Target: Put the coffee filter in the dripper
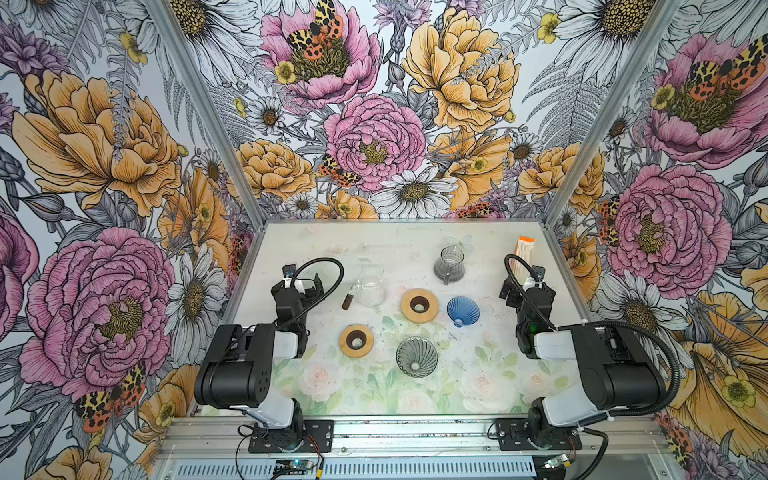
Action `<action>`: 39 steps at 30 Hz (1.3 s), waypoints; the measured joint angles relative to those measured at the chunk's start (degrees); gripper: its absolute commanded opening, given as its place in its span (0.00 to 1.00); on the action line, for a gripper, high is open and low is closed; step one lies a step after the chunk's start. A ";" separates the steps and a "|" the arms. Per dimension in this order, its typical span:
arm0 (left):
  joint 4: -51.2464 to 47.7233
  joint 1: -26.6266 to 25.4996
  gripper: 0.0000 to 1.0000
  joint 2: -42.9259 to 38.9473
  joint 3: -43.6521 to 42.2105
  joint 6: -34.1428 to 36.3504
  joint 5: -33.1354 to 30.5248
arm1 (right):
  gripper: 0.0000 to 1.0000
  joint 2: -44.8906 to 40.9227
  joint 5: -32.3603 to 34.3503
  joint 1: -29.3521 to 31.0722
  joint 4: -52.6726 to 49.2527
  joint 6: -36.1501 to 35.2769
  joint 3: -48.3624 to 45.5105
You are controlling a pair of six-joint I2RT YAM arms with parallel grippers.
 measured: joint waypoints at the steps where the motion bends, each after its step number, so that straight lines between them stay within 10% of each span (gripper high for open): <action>1: 0.00 0.00 0.99 0.00 0.00 0.02 0.00 | 0.99 0.00 0.00 0.00 0.00 0.00 0.00; 39: 0.00 1.03 0.99 0.00 0.00 -0.22 2.12 | 0.99 0.00 0.00 0.00 0.00 0.00 0.00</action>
